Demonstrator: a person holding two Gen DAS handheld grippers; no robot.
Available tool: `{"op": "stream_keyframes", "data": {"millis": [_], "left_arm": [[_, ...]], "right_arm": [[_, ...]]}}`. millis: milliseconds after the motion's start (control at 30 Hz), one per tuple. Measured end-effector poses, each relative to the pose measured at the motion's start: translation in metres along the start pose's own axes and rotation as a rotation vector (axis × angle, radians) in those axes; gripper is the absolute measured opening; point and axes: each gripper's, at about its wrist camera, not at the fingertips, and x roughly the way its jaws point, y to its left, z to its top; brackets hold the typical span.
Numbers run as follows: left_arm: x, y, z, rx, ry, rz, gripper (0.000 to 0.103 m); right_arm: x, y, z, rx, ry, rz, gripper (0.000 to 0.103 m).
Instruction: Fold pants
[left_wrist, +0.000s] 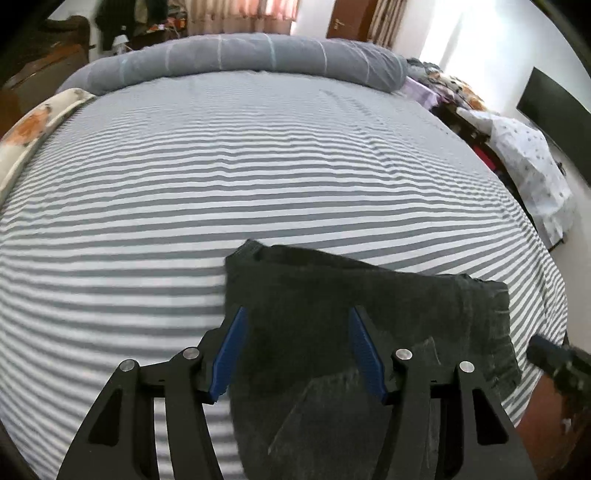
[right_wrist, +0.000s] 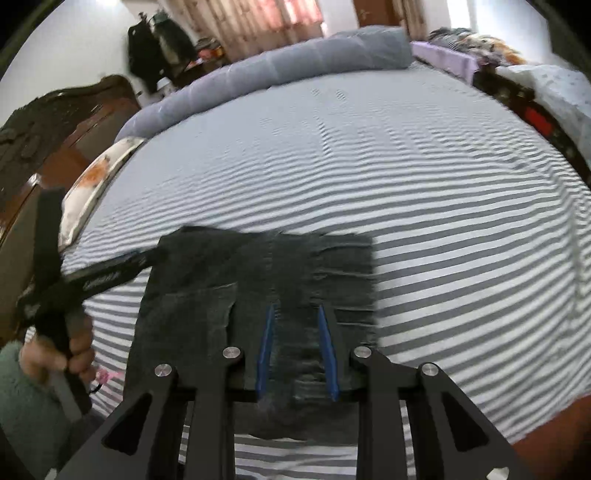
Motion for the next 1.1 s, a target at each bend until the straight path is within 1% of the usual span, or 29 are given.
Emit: {"op": "stream_keyframes", "data": {"millis": [67, 100, 167, 200, 233, 267, 300, 367, 433, 600, 667, 733, 767, 833, 933, 1000, 1100], "left_arm": [[0.012, 0.001, 0.004, -0.007, 0.024, -0.028, 0.052], [0.017, 0.003, 0.004, -0.012, 0.038, -0.044, 0.048], [0.031, 0.006, 0.007, -0.015, 0.069, -0.060, 0.043], [0.036, 0.010, 0.008, -0.019, 0.075, -0.064, 0.036], [0.040, 0.015, 0.009, -0.030, 0.080, -0.071, 0.030], [0.046, 0.021, 0.012, -0.048, 0.092, -0.089, 0.029], [0.050, 0.025, 0.014, -0.062, 0.098, -0.100, 0.025], [0.058, 0.033, 0.019, -0.090, 0.111, -0.121, 0.020], [0.062, 0.034, 0.021, -0.081, 0.105, -0.111, 0.015], [0.060, 0.027, 0.022, -0.045, 0.077, -0.057, 0.014], [0.052, 0.024, 0.021, -0.037, 0.067, -0.033, 0.014], [0.038, 0.017, 0.016, 0.004, 0.049, 0.007, 0.015], [0.029, 0.013, 0.011, 0.029, 0.040, 0.030, 0.016], [0.014, 0.008, 0.000, 0.045, 0.035, 0.043, 0.021], [-0.009, 0.003, -0.023, 0.070, 0.029, 0.060, 0.022], [-0.022, -0.002, -0.040, 0.095, 0.033, 0.091, 0.022], [-0.035, -0.006, -0.062, 0.092, 0.054, 0.101, 0.022]], "right_arm": [[0.016, 0.002, -0.006, -0.006, 0.039, 0.002, 0.024], [0.022, 0.003, -0.009, -0.003, 0.053, 0.003, 0.024], [0.031, -0.001, -0.020, 0.007, 0.091, -0.001, 0.023], [0.034, -0.004, -0.026, 0.010, 0.097, -0.005, 0.022], [0.034, -0.007, -0.030, 0.008, 0.090, -0.007, 0.021], [0.033, -0.008, -0.033, 0.005, 0.082, -0.010, 0.019], [0.031, -0.009, -0.035, 0.003, 0.080, -0.012, 0.017], [0.030, -0.014, -0.037, 0.017, 0.079, -0.003, 0.016], [0.031, -0.016, -0.039, 0.029, 0.078, 0.005, 0.015], [0.034, -0.018, -0.040, 0.039, 0.078, -0.002, 0.014], [0.035, -0.017, -0.037, 0.039, 0.080, -0.001, 0.016], [0.034, -0.018, -0.036, 0.046, 0.079, 0.004, 0.016], [0.032, -0.018, -0.036, 0.051, 0.077, 0.006, 0.017], [0.031, -0.017, -0.037, 0.057, 0.073, 0.005, 0.018], [0.026, -0.011, -0.040, 0.056, 0.062, 0.002, 0.022], [0.023, -0.009, -0.044, 0.050, 0.056, -0.001, 0.025], [0.018, -0.006, -0.049, 0.042, 0.048, -0.009, 0.026]]}}
